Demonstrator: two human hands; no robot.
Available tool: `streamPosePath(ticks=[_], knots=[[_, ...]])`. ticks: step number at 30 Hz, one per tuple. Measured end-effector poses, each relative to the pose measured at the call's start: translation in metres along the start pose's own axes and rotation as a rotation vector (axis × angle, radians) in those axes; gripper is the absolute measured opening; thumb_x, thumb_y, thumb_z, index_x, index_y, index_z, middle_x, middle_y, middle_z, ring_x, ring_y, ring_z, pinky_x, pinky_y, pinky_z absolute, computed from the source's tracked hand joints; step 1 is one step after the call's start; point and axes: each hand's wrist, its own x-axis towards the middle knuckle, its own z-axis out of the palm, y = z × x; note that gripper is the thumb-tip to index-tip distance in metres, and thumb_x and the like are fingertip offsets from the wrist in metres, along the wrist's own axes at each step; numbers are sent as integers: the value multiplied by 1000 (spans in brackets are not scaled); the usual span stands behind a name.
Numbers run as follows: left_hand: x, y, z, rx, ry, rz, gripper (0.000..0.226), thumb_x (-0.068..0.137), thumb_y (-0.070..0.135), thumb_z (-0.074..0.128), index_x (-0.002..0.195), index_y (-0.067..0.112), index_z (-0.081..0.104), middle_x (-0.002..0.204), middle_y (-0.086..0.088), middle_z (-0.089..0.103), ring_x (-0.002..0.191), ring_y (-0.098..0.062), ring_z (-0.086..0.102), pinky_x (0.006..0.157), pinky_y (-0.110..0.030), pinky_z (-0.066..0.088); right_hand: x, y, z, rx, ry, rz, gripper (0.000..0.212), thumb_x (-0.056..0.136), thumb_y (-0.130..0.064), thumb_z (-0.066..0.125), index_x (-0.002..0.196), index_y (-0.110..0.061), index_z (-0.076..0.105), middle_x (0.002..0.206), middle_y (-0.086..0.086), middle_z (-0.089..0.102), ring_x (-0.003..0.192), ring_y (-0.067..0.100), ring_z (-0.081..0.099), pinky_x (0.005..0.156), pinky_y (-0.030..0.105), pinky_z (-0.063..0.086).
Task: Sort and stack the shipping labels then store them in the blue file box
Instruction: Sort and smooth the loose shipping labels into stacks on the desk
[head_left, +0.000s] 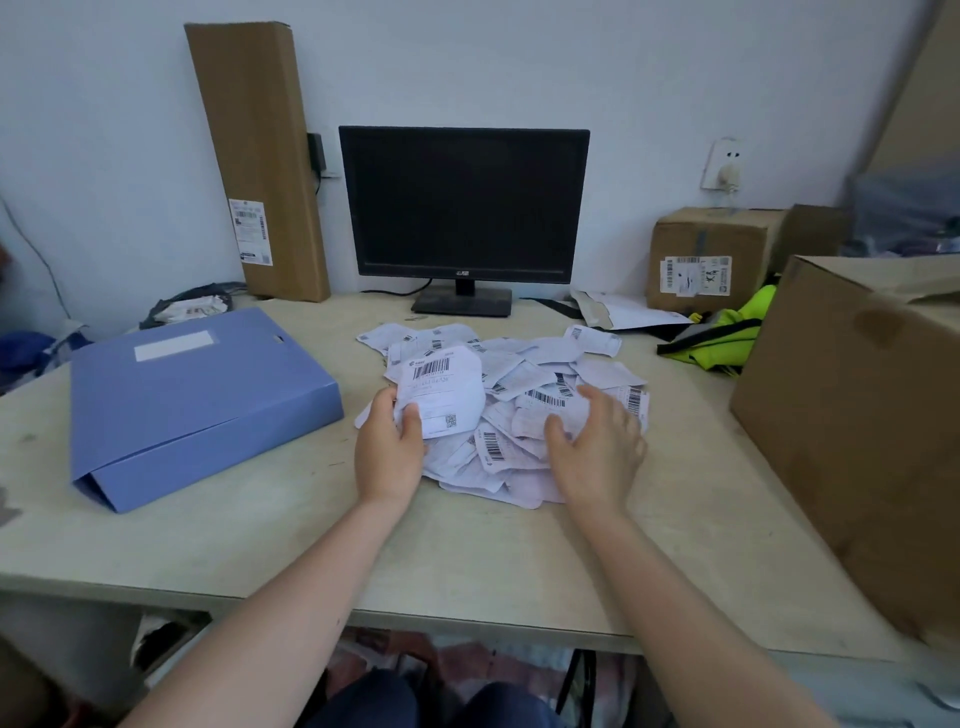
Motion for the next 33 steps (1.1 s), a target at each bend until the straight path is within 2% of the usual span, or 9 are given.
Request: streamPosePath(ticks=[5,8,12,17,20,24,29,31,33], knots=[[4,-6,2,-57,2,-15,27,94,36,44,117,25,52,108,10,66,79,-22,69,69,-46,58,37,14,-11,-284,-300,205,90,71,-50,70,145,-17,29,136,10,51,128,32,38,105,42,25],[5,-6,3,-120,12,-34,22,97,23,45,117,20,54,112,4,66,81,-24,69,59,-30,57,33,13,-11,-278,-223,122,79,75,-31,69,144,-23,33,123,6,60,121,27,44,104,38,25],[3,-1,-1,-233,20,-74,20,98,12,43,113,14,56,112,-1,65,74,-28,68,46,-14,46,32,5,-11,-69,-63,96,59,85,-12,54,140,-26,41,84,-8,55,83,18,45,104,30,25],[3,0,-5,-295,43,-97,17,98,10,42,102,19,55,107,1,65,54,-18,67,51,-30,53,41,0,-8,81,1,170,12,89,-18,51,95,-13,61,85,7,65,85,31,59,84,37,44],[4,-2,-5,-330,55,-114,16,98,10,41,101,19,54,104,5,63,51,-9,66,62,-48,58,43,-7,-10,492,139,287,10,88,-14,55,95,-14,62,98,8,67,88,25,63,75,35,51],[4,-4,-5,-347,51,-114,16,99,11,41,102,18,55,107,1,64,50,-8,66,65,-54,57,45,-20,-13,743,203,388,17,90,-8,56,105,-11,61,98,4,68,87,17,64,78,31,52],[4,-2,-7,-352,65,-108,23,98,11,41,91,29,55,99,9,64,50,-10,66,64,-52,57,44,-15,-3,435,-47,389,20,86,-23,49,80,-8,61,85,8,66,87,33,62,79,45,51],[4,-3,-8,-339,71,-118,28,98,13,42,87,35,54,103,3,65,50,-13,66,63,-51,57,42,-12,-2,338,34,368,29,83,-34,45,70,-10,57,87,11,63,88,35,60,80,46,51],[4,-2,-8,-330,75,-124,26,97,13,42,89,34,55,102,4,65,49,-15,66,62,-50,56,40,-18,-4,494,118,370,29,82,-36,48,70,-11,58,87,11,66,85,31,62,81,46,52]])
